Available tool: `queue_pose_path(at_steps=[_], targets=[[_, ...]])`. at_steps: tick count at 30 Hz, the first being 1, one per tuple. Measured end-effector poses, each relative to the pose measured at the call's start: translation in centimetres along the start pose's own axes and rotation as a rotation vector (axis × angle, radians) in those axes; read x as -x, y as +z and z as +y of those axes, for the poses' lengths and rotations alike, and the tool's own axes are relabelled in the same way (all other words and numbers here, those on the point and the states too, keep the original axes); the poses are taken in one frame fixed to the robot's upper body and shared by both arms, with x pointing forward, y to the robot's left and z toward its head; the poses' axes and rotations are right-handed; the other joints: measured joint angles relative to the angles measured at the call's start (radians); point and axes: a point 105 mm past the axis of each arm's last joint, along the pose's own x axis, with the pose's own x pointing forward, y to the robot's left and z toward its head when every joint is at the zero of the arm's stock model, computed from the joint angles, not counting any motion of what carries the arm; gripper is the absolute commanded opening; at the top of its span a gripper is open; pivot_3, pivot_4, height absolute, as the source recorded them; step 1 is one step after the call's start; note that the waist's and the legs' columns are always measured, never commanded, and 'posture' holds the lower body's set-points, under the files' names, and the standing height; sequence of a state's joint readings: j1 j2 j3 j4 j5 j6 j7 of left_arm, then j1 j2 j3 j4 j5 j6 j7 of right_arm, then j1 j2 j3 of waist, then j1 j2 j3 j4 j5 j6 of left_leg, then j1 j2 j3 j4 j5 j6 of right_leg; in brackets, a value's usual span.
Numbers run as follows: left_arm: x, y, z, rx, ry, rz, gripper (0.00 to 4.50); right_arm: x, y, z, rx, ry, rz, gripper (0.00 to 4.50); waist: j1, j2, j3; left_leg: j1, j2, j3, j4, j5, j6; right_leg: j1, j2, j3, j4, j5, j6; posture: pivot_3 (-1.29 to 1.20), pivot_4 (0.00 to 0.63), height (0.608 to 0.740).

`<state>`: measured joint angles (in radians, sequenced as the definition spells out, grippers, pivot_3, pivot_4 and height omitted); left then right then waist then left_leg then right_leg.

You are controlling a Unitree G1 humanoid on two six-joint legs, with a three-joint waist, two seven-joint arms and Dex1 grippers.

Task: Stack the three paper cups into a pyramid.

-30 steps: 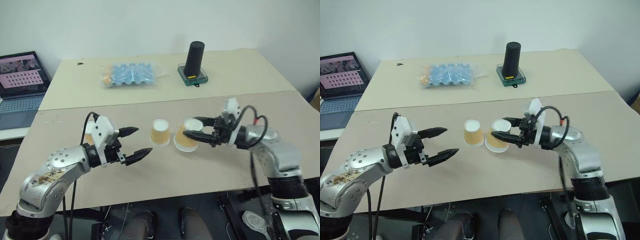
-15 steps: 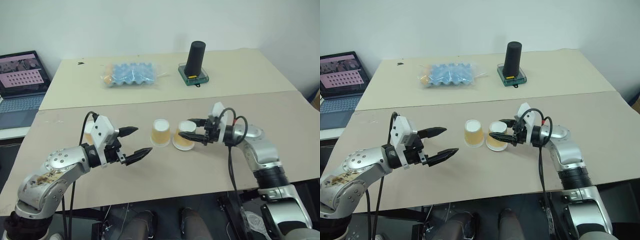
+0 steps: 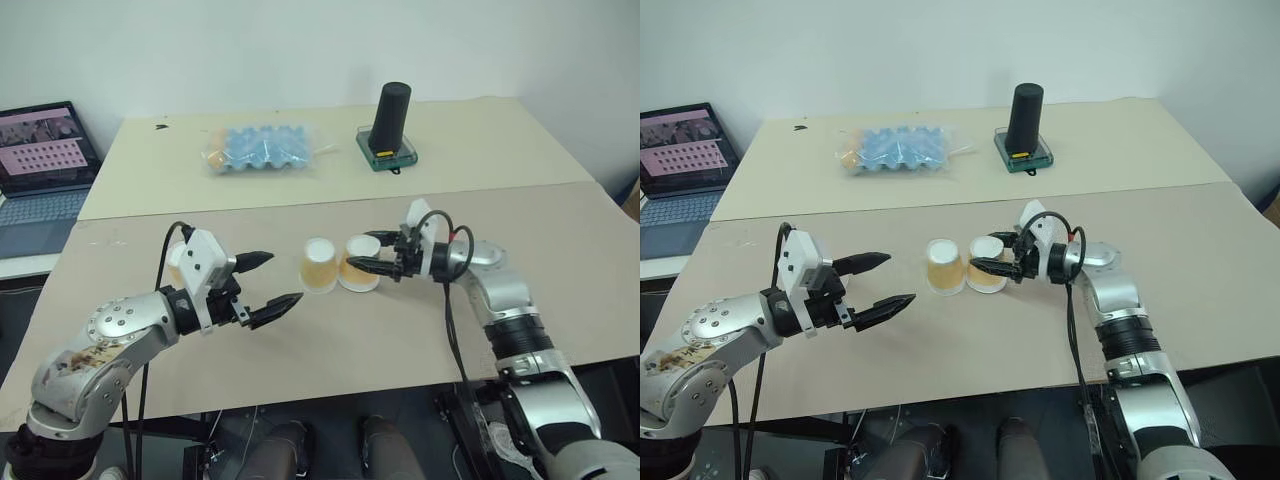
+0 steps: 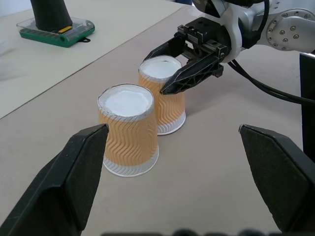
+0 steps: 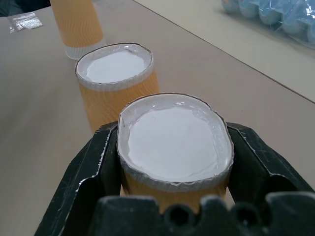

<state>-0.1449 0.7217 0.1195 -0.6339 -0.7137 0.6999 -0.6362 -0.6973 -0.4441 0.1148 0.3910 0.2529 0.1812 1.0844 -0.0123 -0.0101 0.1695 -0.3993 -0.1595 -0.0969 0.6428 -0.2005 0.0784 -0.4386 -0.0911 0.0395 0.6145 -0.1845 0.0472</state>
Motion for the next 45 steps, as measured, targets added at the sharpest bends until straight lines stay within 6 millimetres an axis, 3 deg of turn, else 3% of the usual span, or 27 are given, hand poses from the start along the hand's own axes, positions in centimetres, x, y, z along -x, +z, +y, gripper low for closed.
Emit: queue_pose_path(at_steps=[6,7,10,20,25,28,36,40,45], targets=[[0.0,0.1,-0.1,-0.006,-0.001,-0.003,4.5,-0.3,-0.2,0.1,0.001,0.004,0.007,2.62,0.0,0.0,0.0,0.0,0.0,0.0,0.0,0.0,0.0,0.0,0.0,0.0,0.0,0.0,0.0,0.0,0.15,0.74],[0.0,0.1,-0.1,-0.007,-0.001,-0.003,4.5,-0.3,-0.2,0.1,0.001,0.004,0.007,3.59,-0.001,0.0,0.0,0.0,0.0,0.0,0.0,0.0,0.0,0.0,0.0,0.0,0.0,0.0,0.0,0.0,0.15,0.74],[0.0,0.1,-0.1,-0.007,0.0,-0.003,4.5,-0.3,-0.2,0.1,-0.004,0.004,0.009,4.47,-0.001,0.0,0.0,0.0,0.0,0.0,0.0,0.0,0.0,0.0,0.0,0.0,0.0,0.0,0.0,0.0,0.15,0.74],[0.0,0.1,-0.1,-0.007,-0.003,-0.003,4.5,0.3,-0.4,-0.3,0.007,-0.017,0.027,4.47,0.0,0.0,0.0,0.0,0.0,0.0,0.0,0.0,0.0,0.0,0.0,0.0,0.0,0.0,0.0,0.0,0.15,0.74],[0.0,0.2,-0.1,-0.007,-0.007,-0.004,4.5,3.2,-1.1,-0.3,0.012,-0.056,0.07,4.47,0.009,0.0,0.0,0.0,0.0,0.0,0.0,0.0,0.0,0.0,0.0,0.0,0.0,0.0,0.0,0.0,0.15,0.74],[0.0,0.2,-0.2,-0.007,-0.011,-0.004,4.5,4.1,-0.6,0.0,0.023,-0.071,0.07,4.47,0.007,0.0,0.0,0.0,0.0,0.0,0.0,0.0,0.0,0.0,0.0,0.0,0.001,0.0,0.0,0.0,0.15,0.74],[-0.1,0.2,-0.2,-0.001,-0.008,-0.011,4.5,4.6,3.3,0.2,0.099,-0.089,0.02,4.47,0.002,0.0,0.0,0.0,0.0,0.0,0.0,0.0,0.0,0.001,-0.001,0.0,0.0,0.0,0.0,0.0,0.15,0.74],[-0.3,0.2,0.1,0.011,0.03,-0.034,4.5,4.7,6.7,-0.3,0.194,-0.086,0.005,4.47,0.004,0.0,0.0,0.0,0.0,0.0,0.0,0.0,0.0,0.0,-0.001,0.0,0.0,0.0,0.0,0.0,0.15,0.74],[-0.2,0.8,4.5,0.017,0.513,-0.167,4.5,4.7,7.4,2.6,0.306,0.101,0.099,4.47,0.017,-0.002,0.0,-0.001,0.001,0.0,0.001,-0.001,0.001,0.002,-0.004,-0.001,-0.003,0.0,0.0,0.0,0.15,0.74]])
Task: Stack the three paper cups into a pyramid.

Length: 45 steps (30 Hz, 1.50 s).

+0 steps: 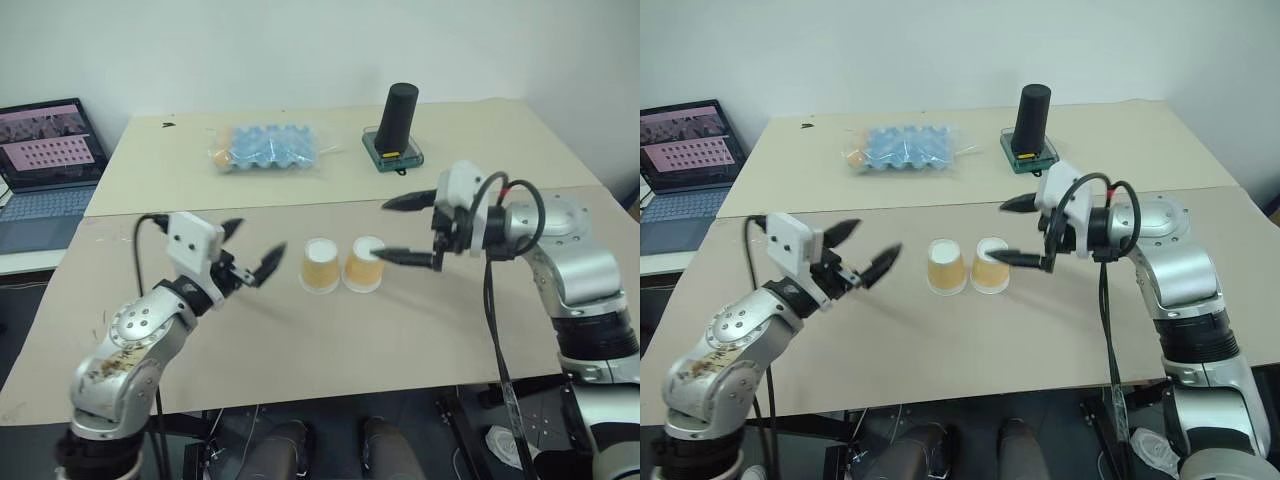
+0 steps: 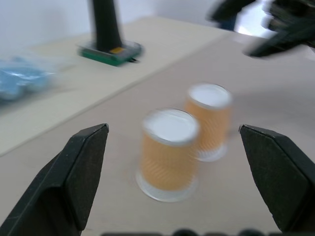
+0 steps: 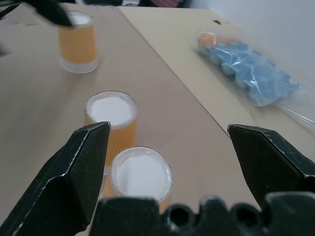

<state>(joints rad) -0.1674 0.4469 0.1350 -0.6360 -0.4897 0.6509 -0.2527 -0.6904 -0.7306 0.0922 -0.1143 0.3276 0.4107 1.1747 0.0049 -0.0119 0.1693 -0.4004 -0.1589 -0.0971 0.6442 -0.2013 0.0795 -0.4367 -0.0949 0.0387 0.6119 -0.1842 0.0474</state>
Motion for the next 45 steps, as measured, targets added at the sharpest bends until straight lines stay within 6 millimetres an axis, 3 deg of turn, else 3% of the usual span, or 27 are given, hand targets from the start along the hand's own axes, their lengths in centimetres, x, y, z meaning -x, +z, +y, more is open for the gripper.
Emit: queue_pose_path(at_steps=[3,5,10,20,28,45], targets=[[1.6,-0.8,2.1,-0.012,0.297,-0.008,4.5,-0.3,0.5,1.9,0.037,0.121,0.027,4.47,0.003,-0.001,-0.001,0.0,0.0,0.001,0.0,-0.001,0.001,0.0,0.0,0.001,0.0,0.0,0.0,0.0,0.15,0.74],[3.3,-2.8,2.7,-0.02,0.437,0.053,4.5,-0.3,0.5,2.3,0.046,0.155,0.041,4.47,0.008,-0.003,-0.001,0.0,0.0,0.001,0.0,-0.001,0.001,0.0,0.0,0.001,0.0,0.0,0.0,0.0,0.15,0.74],[4.5,-3.7,3.6,-0.046,0.556,0.082,4.5,-0.3,0.4,2.5,0.032,0.171,0.043,4.47,0.026,-0.003,-0.001,0.0,0.0,0.001,0.001,0.0,0.0,0.001,0.001,-0.001,0.0,0.0,0.0,0.0,0.15,0.74],[4.1,-5.1,4.1,-0.021,0.563,0.105,4.5,0.9,2.7,2.3,-0.11,0.218,-0.092,4.47,0.035,-0.004,-0.001,-0.004,0.0,0.001,0.001,-0.001,0.001,-0.002,0.001,-0.001,0.0,0.0,0.001,0.0,0.15,0.74],[3.2,-5.6,4.9,-0.019,0.557,0.1,4.5,1.8,0.6,1.7,-0.2,0.184,-0.053,4.47,0.035,-0.004,-0.001,-0.004,0.0,0.001,0.002,-0.001,0.001,-0.002,0.001,-0.001,0.0,0.0,0.001,0.0,0.15,0.74],[0.8,-7.8,6.6,-0.01,0.498,0.12,4.5,3.3,-0.9,1.1,-0.232,0.091,-0.012,4.47,0.034,-0.004,-0.002,-0.004,0.0,0.001,0.002,-0.001,0.001,-0.003,0.0,-0.001,0.0,0.001,0.001,0.0,0.15,0.74]])
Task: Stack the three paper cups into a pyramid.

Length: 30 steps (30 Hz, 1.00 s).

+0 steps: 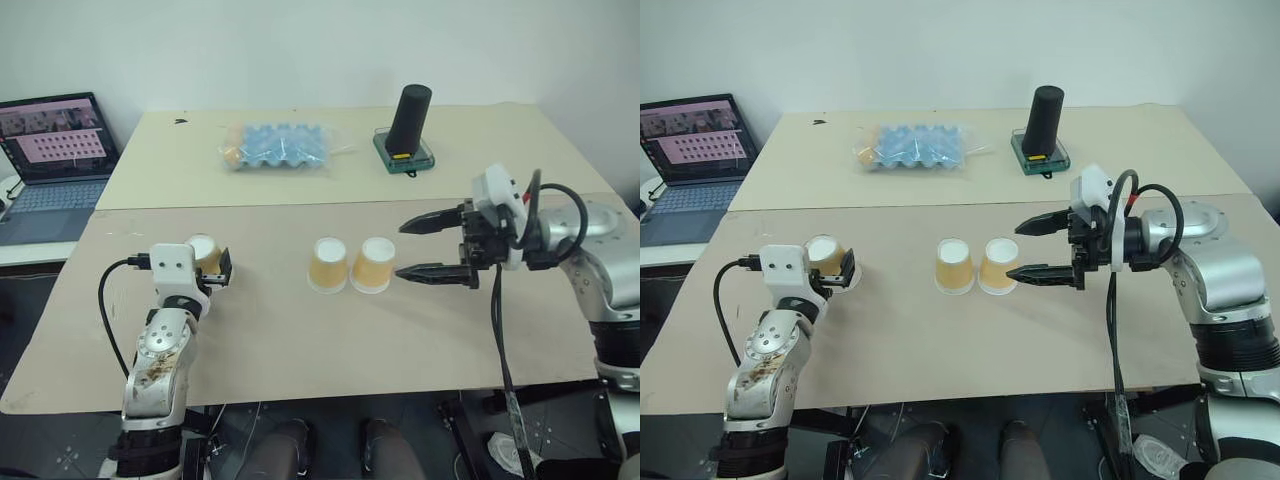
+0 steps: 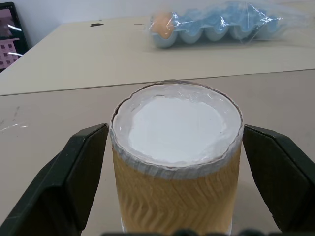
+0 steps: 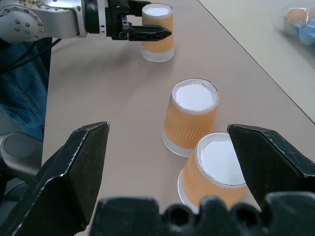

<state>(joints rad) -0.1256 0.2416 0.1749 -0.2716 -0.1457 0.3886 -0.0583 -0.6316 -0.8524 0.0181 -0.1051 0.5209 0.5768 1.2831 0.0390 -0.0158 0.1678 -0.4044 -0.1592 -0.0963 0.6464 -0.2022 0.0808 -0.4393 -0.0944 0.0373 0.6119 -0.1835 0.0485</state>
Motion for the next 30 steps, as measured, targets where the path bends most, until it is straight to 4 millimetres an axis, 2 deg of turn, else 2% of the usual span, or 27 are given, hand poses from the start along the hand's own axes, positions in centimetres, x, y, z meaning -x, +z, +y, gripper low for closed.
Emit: queue_pose_path(at_steps=[3,7,9,16,20,24,27,28,30], targets=[[-0.2,0.1,0.0,0.0,-0.005,-0.008,3.89,0.0,-0.4,0.1,-0.012,-0.007,0.005,4.5,0.0,0.0,0.0,0.0,0.0,0.0,0.0,0.0,0.0,0.0,0.0,0.0,0.0,0.0,0.0,0.0,0.15,0.74],[-0.4,0.3,-0.1,-0.001,-0.015,-0.015,2.43,0.1,-0.4,-0.1,-0.011,-0.023,0.004,4.5,0.0,0.0,0.0,0.0,0.0,0.0,0.001,0.0,0.0,0.0,0.0,0.0,0.0,0.0,0.0,0.0,0.15,0.74],[-0.5,0.2,-0.2,-0.001,-0.02,-0.014,2.23,0.2,-0.5,-0.1,-0.014,-0.029,0.01,4.5,0.0,0.0,0.0,0.0,0.0,0.0,0.001,0.0,0.0,0.0,0.0,0.0,0.0,0.0,0.0,0.0,0.15,0.74],[-1.2,0.9,-0.4,-0.005,-0.037,-0.032,2.23,0.8,-1.0,-0.3,-0.02,-0.074,0.019,4.5,0.002,0.0,0.0,0.0,0.0,0.0,0.001,0.0,0.0,0.0,0.0,0.0,0.0,0.0,0.0,0.0,0.15,0.74],[-2.5,4.5,-1.1,-0.043,-0.1,-0.147,2.23,0.9,-1.2,-0.4,-0.015,-0.098,0.029,4.5,0.002,0.0,0.0,-0.001,0.0,0.0,0.002,0.0,0.0,0.0,0.0,0.0,0.0,0.0,0.0,0.0,0.15,0.74],[-4.3,10.6,-3.0,-0.103,-0.257,-0.294,2.23,1.5,-1.5,-0.8,-0.01,-0.159,0.04,4.5,0.005,-0.001,0.0,-0.003,0.0,-0.001,0.005,0.0,0.0,0.0,0.001,-0.003,0.001,0.0,0.001,0.0,0.15,0.74],[-4.7,15.5,-5.9,-0.129,-0.493,-0.376,2.23,2.1,-1.6,-1.2,-0.008,-0.225,0.038,4.5,0.003,0.0,0.0,-0.004,-0.001,-0.001,0.007,0.0,0.0,0.0,0.001,-0.003,0.0,0.001,0.002,0.0,0.15,0.74],[-4.6,16.3,-7.0,-0.119,-0.571,-0.377,2.23,2.2,-1.6,-1.3,-0.006,-0.238,0.036,4.5,0.0,0.0,0.0,-0.004,-0.001,-0.001,0.008,0.0,0.0,0.0,0.001,-0.003,0.0,0.001,0.002,0.0,0.15,0.74],[-4.5,16.9,-9.6,0.031,-0.786,-0.307,2.23,2.7,-1.8,-1.4,-0.009,-0.28,0.031,4.5,-0.003,0.0,0.0,-0.004,-0.001,-0.001,0.013,0.0,-0.001,0.0,0.002,-0.003,0.001,0.0,0.003,0.0,0.15,0.74]])
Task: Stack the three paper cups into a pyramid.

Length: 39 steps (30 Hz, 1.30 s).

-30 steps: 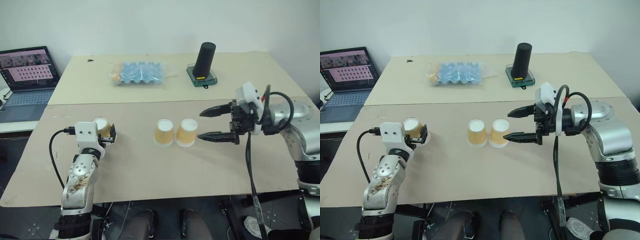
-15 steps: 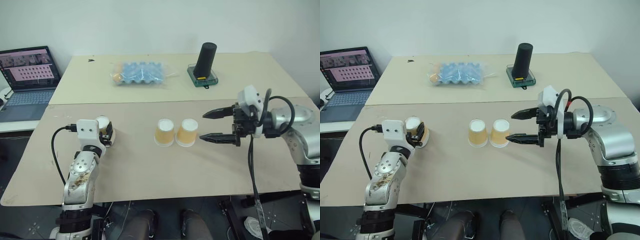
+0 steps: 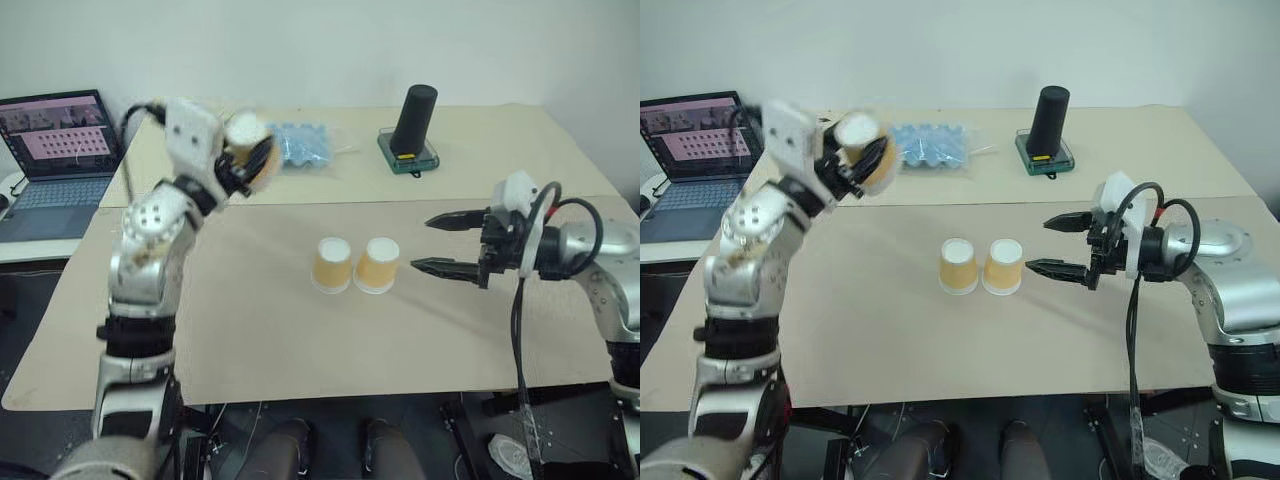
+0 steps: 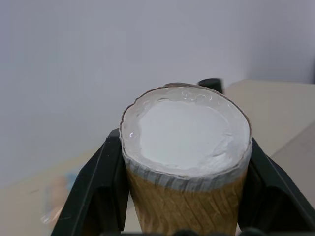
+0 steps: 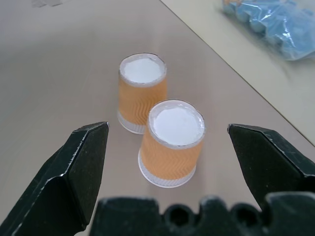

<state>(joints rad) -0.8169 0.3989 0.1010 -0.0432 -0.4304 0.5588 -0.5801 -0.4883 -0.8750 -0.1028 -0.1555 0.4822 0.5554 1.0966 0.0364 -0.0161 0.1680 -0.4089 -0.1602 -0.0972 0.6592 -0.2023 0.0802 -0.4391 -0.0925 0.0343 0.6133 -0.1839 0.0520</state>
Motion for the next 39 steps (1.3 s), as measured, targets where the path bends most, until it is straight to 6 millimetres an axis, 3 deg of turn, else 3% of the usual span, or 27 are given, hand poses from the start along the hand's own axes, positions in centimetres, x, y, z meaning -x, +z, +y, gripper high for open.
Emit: queue_pose_path(at_steps=[3,6,9,13,20,39], targets=[[-1.5,0.0,-2.3,0.173,-0.202,0.01,2.23,0.2,-0.1,-0.3,-0.002,-0.043,-0.004,4.5,-0.009,0.0,0.0,-0.001,0.0,0.0,0.001,0.0,-0.001,0.0,0.0,0.0,0.001,0.0,0.0,0.0,0.15,0.74],[-2.4,-0.3,-3.3,0.256,-0.32,0.032,2.23,0.6,-0.3,-0.6,-0.008,-0.089,-0.003,4.5,-0.024,0.0,0.0,-0.001,0.0,0.0,0.001,0.001,-0.001,0.0,0.0,0.001,0.002,0.0,0.0,0.0,0.15,0.74],[-4.2,-0.8,-5.0,0.257,-0.459,0.072,2.23,0.7,-0.7,-0.5,-0.011,-0.118,0.002,4.5,-0.024,0.0,0.0,0.0,0.0,0.0,0.001,-0.001,0.001,0.001,0.0,0.001,0.002,0.0,0.0,0.0,0.15,0.74],[-5.1,-2.6,-6.6,0.234,-0.592,0.151,2.23,0.8,-0.9,-0.4,-0.009,-0.158,-0.002,4.5,-0.028,0.0,0.0,-0.001,0.0,0.0,0.001,0.0,0.0,0.0,0.0,0.002,0.001,0.0,0.0,0.0,0.15,0.74],[-4.8,-5.3,-7.5,0.182,-0.68,0.253,2.23,1.0,-1.2,-0.3,-0.014,-0.201,-0.002,4.5,-0.027,0.0,0.0,-0.001,0.0,0.0,0.001,-0.003,0.004,-0.001,0.0,0.003,0.002,0.0,0.0,0.0,0.15,0.74],[-3.7,-6.4,-7.2,0.126,-0.713,0.305,2.23,1.1,-1.1,-0.4,-0.019,-0.227,-0.014,4.5,-0.026,0.0,0.0,-0.001,0.0,0.0,0.001,-0.003,0.004,-0.001,0.0,0.003,0.002,0.0,0.0,0.0,0.15,0.74]])
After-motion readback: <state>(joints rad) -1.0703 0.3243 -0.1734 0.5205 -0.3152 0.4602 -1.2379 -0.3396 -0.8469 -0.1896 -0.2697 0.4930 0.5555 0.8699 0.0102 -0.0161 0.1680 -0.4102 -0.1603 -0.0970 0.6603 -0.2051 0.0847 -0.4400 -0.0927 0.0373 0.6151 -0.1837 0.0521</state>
